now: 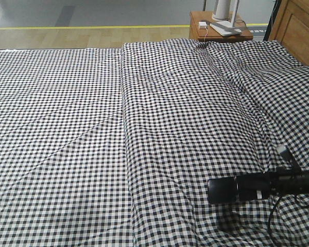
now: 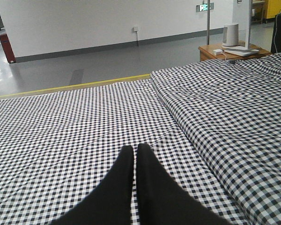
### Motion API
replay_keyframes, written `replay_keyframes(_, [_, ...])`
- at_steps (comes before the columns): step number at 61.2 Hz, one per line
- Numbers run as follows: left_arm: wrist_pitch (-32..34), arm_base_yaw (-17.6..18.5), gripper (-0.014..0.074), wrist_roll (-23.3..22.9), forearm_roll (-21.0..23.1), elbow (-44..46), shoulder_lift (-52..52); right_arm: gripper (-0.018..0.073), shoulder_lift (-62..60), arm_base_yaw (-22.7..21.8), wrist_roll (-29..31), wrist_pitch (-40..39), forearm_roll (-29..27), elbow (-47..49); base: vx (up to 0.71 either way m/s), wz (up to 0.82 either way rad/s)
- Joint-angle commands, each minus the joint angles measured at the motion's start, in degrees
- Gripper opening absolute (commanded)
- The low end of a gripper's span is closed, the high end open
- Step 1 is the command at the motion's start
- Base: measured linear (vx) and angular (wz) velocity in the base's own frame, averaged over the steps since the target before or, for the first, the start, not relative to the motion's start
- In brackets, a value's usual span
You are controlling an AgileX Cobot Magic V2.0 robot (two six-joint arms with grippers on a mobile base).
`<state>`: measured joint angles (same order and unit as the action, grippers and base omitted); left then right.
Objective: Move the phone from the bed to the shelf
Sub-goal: 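Lift the phone with the right gripper up off the bed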
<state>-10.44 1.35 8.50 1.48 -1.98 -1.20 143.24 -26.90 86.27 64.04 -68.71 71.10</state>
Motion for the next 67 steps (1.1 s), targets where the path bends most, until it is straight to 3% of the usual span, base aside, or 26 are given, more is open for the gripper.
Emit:
replay_keyframes(1, [4.1,-0.1,0.0001,-0.3,0.5,1.3,-0.2,-0.0006,-8.3,1.3,-2.3,9.8,-0.9,-0.2,0.00,0.00])
replay_keyframes(17, [4.1,-0.1,0.0001,-0.3,0.5,1.3,-0.2,-0.0003,-22.8,9.4,-4.3,9.8,-0.7,-1.7,0.00,0.00])
replay_keyframes(41, [4.1,-0.1,0.0001,-0.3,0.5,1.3,-0.2,-0.0003,-45.9,17.8,-10.9,9.7,-0.9,-1.7,0.00,0.00])
replay_keyframes(67, [4.1,-0.1,0.0001,-0.3,0.5,1.3,-0.2,-0.0003,-62.0,33.8,-18.6,9.7,1.0,-1.7,0.00,0.00])
